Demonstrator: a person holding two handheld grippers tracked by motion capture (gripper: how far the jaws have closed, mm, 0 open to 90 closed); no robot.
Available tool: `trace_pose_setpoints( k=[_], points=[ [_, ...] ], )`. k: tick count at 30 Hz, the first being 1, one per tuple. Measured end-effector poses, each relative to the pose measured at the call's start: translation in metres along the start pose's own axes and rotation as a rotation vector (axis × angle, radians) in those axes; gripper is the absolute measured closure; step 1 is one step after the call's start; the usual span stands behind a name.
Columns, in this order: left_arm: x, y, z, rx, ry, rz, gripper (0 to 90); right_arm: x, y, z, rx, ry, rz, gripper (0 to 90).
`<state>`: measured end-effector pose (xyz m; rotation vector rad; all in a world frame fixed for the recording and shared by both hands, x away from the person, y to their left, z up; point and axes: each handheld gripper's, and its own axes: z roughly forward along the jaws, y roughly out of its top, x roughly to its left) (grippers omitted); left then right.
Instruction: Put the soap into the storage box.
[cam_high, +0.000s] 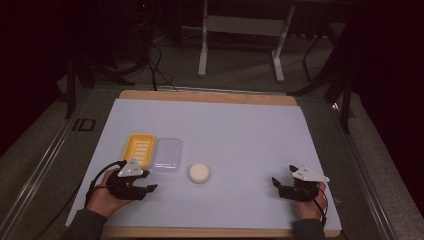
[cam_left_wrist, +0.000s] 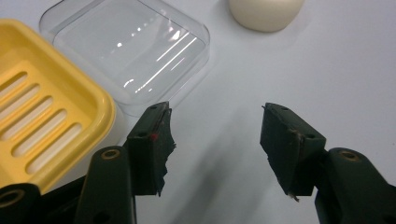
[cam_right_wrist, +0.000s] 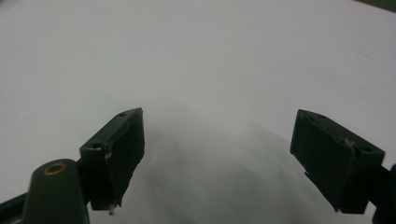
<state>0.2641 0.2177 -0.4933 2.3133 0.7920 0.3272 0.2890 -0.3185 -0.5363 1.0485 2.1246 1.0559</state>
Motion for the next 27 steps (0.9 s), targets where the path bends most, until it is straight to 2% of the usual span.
trace_pose_setpoints(
  k=[4,6,10,21,27],
  points=[
    [0.0,0.008,0.001,0.044,0.0,0.043,43.9,-0.002,-0.001,-0.003,-0.031,-0.003,0.025,17.6],
    [0.001,0.012,0.001,0.063,0.002,0.059,43.6,-0.001,-0.001,-0.002,-0.018,-0.003,0.016,17.7],
    [0.0,0.023,0.003,0.076,-0.002,0.092,43.6,0.002,0.0,-0.001,-0.001,-0.012,-0.01,17.7],
    [-0.002,0.048,0.011,0.115,-0.014,0.165,43.3,0.001,-0.001,-0.002,-0.015,-0.01,-0.002,17.7],
    [-0.001,0.06,0.015,0.128,-0.048,0.192,40.5,0.001,-0.001,-0.002,-0.016,-0.011,-0.004,17.7]
  ],
)
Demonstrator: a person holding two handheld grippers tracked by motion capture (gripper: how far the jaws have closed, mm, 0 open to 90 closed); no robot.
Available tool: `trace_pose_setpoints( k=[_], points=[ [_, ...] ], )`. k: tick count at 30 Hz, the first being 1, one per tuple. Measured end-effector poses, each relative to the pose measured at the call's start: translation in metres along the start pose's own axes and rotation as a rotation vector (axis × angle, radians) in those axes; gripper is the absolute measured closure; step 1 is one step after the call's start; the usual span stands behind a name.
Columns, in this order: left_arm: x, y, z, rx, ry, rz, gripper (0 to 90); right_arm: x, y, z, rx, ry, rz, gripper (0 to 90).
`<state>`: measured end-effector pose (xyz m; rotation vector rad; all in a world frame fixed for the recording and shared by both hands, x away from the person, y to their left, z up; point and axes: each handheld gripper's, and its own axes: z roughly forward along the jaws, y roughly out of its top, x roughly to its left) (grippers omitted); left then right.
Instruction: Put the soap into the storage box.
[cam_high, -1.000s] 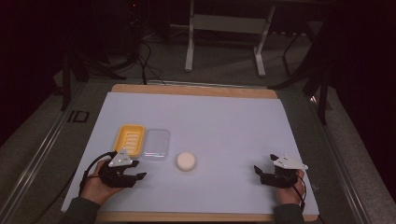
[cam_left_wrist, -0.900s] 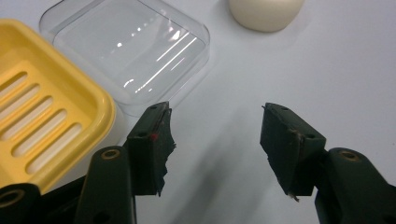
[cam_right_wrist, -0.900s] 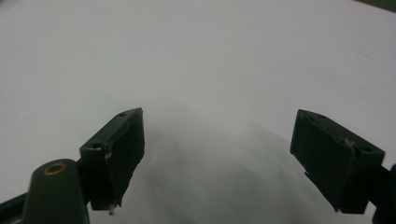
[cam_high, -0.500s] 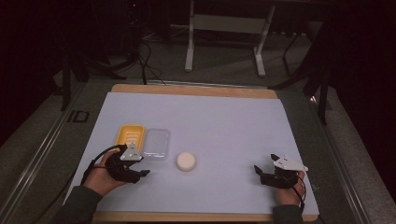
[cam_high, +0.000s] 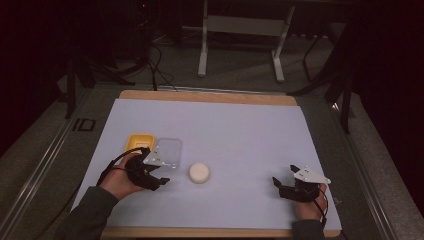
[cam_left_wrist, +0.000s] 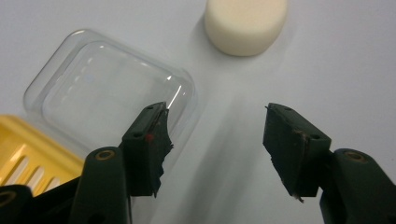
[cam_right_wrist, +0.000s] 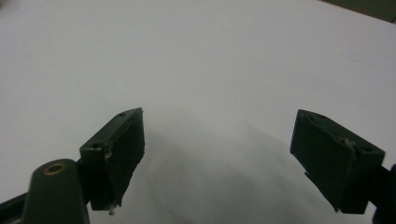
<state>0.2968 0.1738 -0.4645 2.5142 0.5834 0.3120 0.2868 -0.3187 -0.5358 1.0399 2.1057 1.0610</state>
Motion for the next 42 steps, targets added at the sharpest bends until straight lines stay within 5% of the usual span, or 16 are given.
trace_pose_setpoints(
  k=[42],
  points=[
    [0.006,0.051,0.019,0.065,-0.053,0.085,34.6,0.0,0.0,0.0,-0.005,-0.002,-0.003,17.7]
  ],
)
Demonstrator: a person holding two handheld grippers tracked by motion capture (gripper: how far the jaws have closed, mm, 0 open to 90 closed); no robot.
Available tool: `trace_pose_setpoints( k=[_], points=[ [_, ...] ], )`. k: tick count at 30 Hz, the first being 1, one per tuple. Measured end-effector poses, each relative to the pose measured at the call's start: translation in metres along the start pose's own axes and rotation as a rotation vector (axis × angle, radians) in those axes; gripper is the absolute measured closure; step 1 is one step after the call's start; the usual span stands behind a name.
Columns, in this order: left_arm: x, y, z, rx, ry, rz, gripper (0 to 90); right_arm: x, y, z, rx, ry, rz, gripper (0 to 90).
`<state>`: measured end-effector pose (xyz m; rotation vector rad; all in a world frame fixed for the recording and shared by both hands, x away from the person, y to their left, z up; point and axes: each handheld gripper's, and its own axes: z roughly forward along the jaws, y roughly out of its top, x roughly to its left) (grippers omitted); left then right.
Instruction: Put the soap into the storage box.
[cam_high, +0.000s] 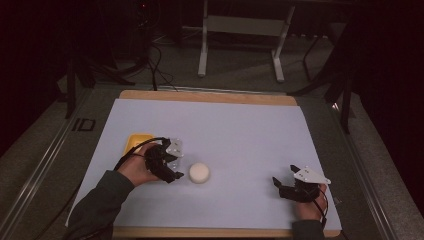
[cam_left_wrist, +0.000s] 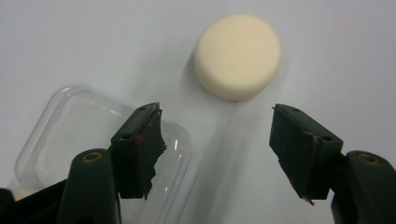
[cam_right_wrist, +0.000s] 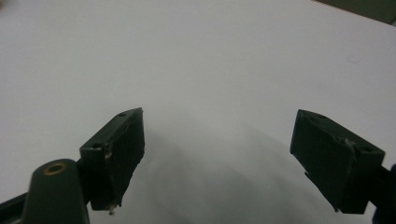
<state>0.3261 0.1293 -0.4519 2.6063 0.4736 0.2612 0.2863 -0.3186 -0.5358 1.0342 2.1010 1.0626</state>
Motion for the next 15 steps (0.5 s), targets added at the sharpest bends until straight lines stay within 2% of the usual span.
trace_pose_setpoints(
  k=[15],
  points=[
    [0.001,0.014,0.014,0.04,-0.018,0.02,27.9,0.0,0.0,0.0,-0.002,0.001,0.003,17.7]
  ],
)
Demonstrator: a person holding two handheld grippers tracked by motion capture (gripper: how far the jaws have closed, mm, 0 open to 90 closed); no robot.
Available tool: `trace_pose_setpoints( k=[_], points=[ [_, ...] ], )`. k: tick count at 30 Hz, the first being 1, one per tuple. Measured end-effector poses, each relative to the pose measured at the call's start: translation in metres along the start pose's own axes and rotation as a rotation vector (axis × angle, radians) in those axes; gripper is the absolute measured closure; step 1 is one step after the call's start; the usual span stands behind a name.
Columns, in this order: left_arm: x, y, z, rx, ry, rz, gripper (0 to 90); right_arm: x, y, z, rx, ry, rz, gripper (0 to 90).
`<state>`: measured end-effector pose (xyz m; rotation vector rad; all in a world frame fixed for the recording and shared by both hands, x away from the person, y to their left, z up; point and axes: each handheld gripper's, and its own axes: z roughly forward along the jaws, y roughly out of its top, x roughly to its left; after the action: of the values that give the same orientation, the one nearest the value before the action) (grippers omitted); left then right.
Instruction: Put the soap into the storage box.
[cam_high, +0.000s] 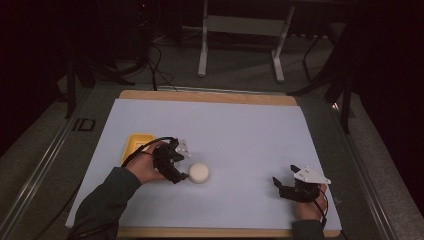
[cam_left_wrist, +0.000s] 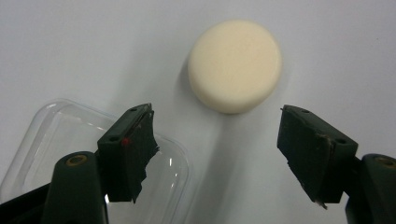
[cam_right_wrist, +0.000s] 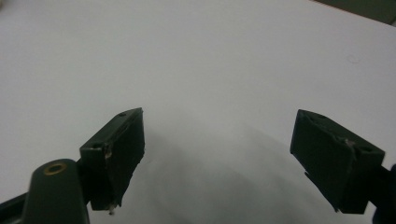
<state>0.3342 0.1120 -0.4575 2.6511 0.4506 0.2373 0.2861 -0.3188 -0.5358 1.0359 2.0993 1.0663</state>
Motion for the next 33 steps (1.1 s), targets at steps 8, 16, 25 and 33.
trace_pose_setpoints(
  k=[8,16,25,33],
  points=[
    [0.001,0.008,0.007,0.027,-0.015,0.015,25.3,0.0,0.0,0.0,0.0,0.001,0.001,17.7],
    [0.003,0.015,0.013,0.047,-0.028,0.025,24.4,0.0,0.0,0.0,-0.001,0.001,0.001,17.7],
    [0.003,0.023,0.023,0.072,-0.049,0.029,21.7,0.0,0.0,0.0,-0.001,0.001,-0.001,17.7],
    [0.002,0.029,0.029,0.09,-0.055,0.033,19.2,0.0,0.0,0.0,-0.002,0.001,0.001,17.7]
  ],
)
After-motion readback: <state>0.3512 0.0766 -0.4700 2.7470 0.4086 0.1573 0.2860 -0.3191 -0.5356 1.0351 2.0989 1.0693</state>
